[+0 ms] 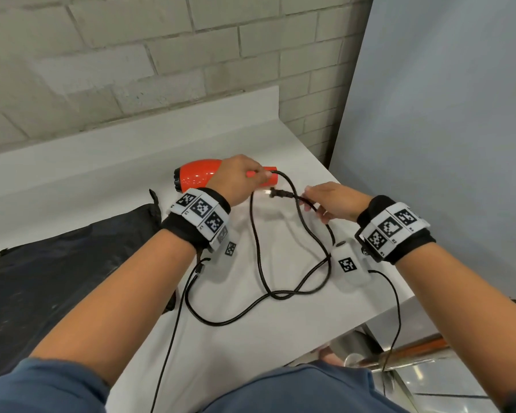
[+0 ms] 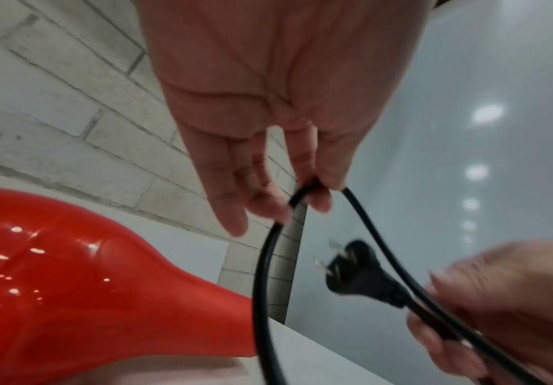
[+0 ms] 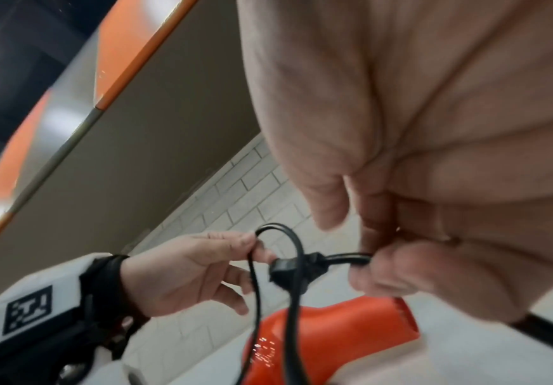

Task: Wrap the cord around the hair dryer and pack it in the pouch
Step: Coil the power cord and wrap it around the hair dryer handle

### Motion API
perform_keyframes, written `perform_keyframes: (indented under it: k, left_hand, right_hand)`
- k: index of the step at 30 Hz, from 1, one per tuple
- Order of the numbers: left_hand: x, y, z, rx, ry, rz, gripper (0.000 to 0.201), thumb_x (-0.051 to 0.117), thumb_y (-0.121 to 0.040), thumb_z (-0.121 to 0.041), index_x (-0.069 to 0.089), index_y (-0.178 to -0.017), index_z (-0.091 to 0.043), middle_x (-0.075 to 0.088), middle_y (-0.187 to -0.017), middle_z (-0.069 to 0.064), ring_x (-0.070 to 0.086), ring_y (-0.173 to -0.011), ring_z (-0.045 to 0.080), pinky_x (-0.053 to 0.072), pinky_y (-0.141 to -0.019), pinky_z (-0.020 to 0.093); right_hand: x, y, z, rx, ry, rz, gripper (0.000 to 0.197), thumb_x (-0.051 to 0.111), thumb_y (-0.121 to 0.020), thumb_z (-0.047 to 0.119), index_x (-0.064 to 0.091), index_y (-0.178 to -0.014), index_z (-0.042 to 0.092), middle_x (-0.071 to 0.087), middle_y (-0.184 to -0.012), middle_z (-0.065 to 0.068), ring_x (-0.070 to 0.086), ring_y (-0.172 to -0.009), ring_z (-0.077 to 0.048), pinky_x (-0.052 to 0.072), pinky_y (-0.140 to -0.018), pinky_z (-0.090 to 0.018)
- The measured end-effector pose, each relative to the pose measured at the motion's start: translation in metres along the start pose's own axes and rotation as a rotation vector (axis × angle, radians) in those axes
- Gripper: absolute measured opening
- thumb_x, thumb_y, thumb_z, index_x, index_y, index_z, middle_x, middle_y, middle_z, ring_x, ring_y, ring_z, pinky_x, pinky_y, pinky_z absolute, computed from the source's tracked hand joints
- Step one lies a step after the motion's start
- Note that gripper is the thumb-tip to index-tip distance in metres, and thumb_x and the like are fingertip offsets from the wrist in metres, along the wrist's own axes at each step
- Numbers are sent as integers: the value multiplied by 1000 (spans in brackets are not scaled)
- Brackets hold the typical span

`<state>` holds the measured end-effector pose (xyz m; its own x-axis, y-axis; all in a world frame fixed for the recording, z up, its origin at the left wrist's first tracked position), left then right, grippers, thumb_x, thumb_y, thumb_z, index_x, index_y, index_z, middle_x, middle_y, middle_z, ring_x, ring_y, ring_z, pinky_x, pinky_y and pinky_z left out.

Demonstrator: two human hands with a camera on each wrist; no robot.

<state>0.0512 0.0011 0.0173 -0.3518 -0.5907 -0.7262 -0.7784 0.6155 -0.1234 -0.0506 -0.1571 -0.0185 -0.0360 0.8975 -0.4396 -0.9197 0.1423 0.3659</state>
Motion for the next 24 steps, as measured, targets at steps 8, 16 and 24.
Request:
perform_keyframes:
  k: [8, 16, 24]
  left_hand:
    - [3, -10, 24, -164, -232, -3, 29, 48, -91, -23, 65, -95, 0, 59, -82, 10, 53, -76, 24, 42, -71, 29]
    - [18, 12, 2, -110, -216, 163, 32, 46, -92, -22, 56, -119, -6, 61, -120, 12, 57, -106, 25, 38, -83, 19]
    - [34, 80, -48, -191, 431, 659, 19, 40, -95, -25, 54, -102, -14, 62, -92, 2, 56, -61, 4, 45, -54, 19]
  right_hand:
    - [-51, 13, -34, 173, 368, -360, 19, 48, -90, 10, 64, -93, 1, 66, -94, -14, 51, -77, -23, 37, -54, -23]
    - [-40, 42, 6, -42, -165, -299, 22, 50, -89, 6, 48, -68, 10, 60, -69, -6, 48, -41, -14, 43, -35, -18]
    - [17, 37, 37, -155, -333, -176, 9, 55, -88, 5, 52, -80, 5, 60, -73, -9, 49, -34, -3, 48, -38, -18]
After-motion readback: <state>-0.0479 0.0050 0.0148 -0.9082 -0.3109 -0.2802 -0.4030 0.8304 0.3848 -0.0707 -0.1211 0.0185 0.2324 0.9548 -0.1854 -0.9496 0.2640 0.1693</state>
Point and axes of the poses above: each hand's wrist, its own y-axis away from the middle knuckle, its own x-axis out of the palm, z = x × y, the point moved 4 cm from there along -y, towards the middle knuckle
